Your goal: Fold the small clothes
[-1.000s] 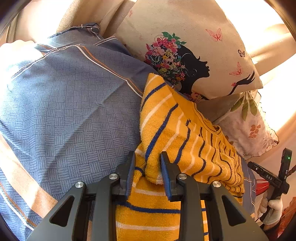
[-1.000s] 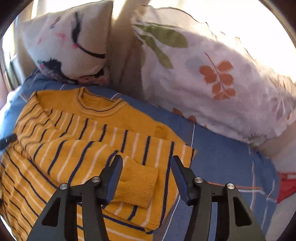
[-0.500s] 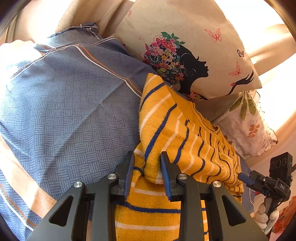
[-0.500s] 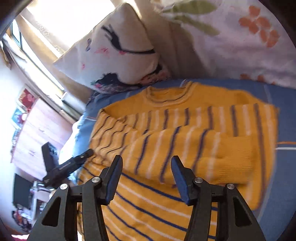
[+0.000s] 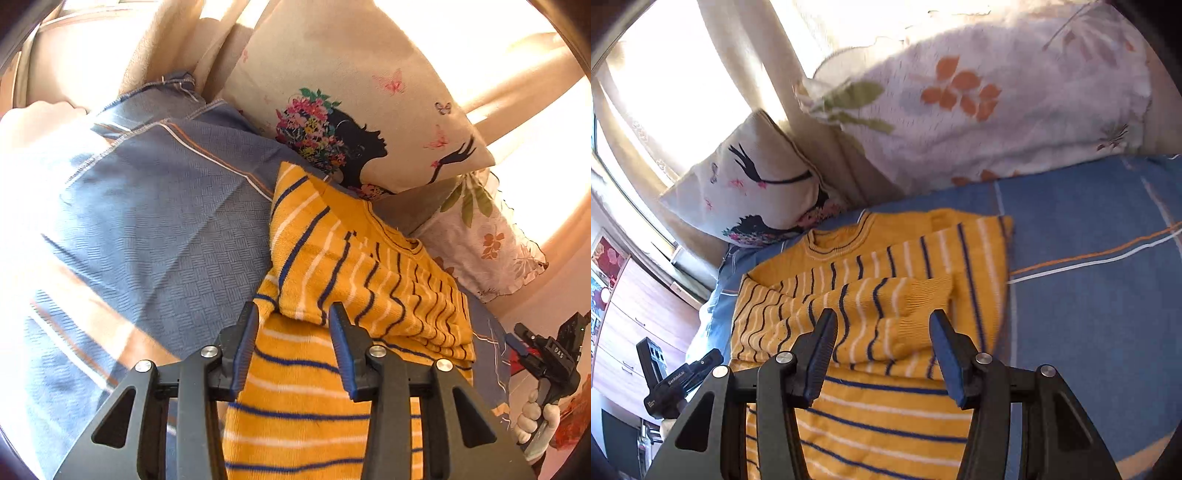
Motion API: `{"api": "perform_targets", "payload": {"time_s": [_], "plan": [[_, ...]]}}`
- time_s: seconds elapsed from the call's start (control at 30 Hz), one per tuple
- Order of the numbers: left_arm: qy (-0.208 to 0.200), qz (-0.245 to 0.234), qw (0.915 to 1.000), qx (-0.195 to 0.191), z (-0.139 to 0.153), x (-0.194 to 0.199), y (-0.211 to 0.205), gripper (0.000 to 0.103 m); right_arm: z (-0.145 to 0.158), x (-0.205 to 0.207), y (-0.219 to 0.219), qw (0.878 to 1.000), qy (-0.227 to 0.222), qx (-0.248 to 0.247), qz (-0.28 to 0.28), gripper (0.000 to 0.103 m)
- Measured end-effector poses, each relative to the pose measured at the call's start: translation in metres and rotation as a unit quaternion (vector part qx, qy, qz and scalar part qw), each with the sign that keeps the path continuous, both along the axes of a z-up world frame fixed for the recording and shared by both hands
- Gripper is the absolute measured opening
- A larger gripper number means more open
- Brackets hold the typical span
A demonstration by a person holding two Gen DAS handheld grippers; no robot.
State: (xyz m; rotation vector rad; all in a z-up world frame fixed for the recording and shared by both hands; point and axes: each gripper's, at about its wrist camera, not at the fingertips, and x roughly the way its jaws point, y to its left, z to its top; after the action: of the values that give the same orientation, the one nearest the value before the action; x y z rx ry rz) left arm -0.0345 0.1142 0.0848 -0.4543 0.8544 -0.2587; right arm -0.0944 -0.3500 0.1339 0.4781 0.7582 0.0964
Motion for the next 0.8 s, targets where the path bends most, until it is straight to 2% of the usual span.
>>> {"api": "perform_targets", "payload": {"time_s": [0.1, 0.17, 0.23, 0.27, 0.33, 0.37, 0.4, 0.5, 0.57, 0.6, 0.63, 0.67, 0.73, 0.8], "plan": [[-0.034, 0.001, 0.9983, 0.048, 0.023, -0.042, 0.004, 0.042, 0.039, -0.045, -0.028, 0.996, -0.037, -0.074, -0.039, 0.060], [-0.058, 0.001, 0.9955, 0.075, 0.035, -0.071, 0.007, 0.052, 0.066, -0.078, -0.045, 0.986, -0.058, -0.140, -0.068, 0.065], [-0.079, 0.009, 0.9915, 0.103, 0.045, -0.100, 0.012, 0.063, 0.089, -0.108, -0.056, 0.969, -0.075, -0.211, -0.105, 0.070], [-0.090, 0.017, 0.9890, 0.116, 0.048, -0.114, 0.015, 0.070, 0.100, -0.125, -0.058, 0.955, -0.085, -0.252, -0.129, 0.072], [-0.110, 0.030, 0.9836, 0.139, 0.050, -0.139, 0.020, 0.080, 0.112, -0.156, -0.060, 0.936, -0.110, -0.297, -0.157, 0.084], [-0.113, 0.036, 0.9816, 0.150, 0.048, -0.149, 0.022, 0.084, 0.112, -0.170, -0.060, 0.935, -0.122, -0.293, -0.156, 0.087], [-0.110, 0.038, 0.9813, 0.153, 0.044, -0.157, 0.023, 0.085, 0.109, -0.180, -0.059, 0.944, -0.127, -0.269, -0.144, 0.089], [-0.076, 0.022, 0.9894, 0.121, 0.022, -0.172, 0.027, 0.085, 0.074, -0.187, -0.050, 0.984, -0.098, -0.132, -0.070, 0.089], [-0.047, 0.015, 0.9946, 0.091, 0.003, -0.178, 0.027, 0.085, 0.032, -0.175, -0.026, 0.998, -0.052, -0.045, -0.002, 0.089], [-0.032, 0.012, 0.9963, 0.079, -0.005, -0.180, 0.027, 0.084, 0.011, -0.168, -0.010, 0.999, -0.025, -0.024, 0.023, 0.088], [-0.020, 0.007, 0.9976, 0.065, -0.013, -0.182, 0.026, 0.078, -0.008, -0.161, 0.009, 0.999, -0.004, -0.015, 0.042, 0.087], [-0.009, 0.003, 0.9985, 0.053, -0.020, -0.185, 0.025, 0.065, -0.023, -0.157, 0.025, 0.998, 0.012, -0.014, 0.057, 0.087], [0.015, -0.005, 0.9994, 0.032, -0.033, -0.189, 0.024, 0.046, -0.044, -0.157, 0.050, 0.997, 0.034, -0.021, 0.065, 0.087], [0.032, -0.012, 0.9994, 0.003, -0.045, -0.196, 0.025, 0.044, -0.055, -0.159, 0.062, 0.997, 0.042, -0.012, 0.069, 0.087]]}}
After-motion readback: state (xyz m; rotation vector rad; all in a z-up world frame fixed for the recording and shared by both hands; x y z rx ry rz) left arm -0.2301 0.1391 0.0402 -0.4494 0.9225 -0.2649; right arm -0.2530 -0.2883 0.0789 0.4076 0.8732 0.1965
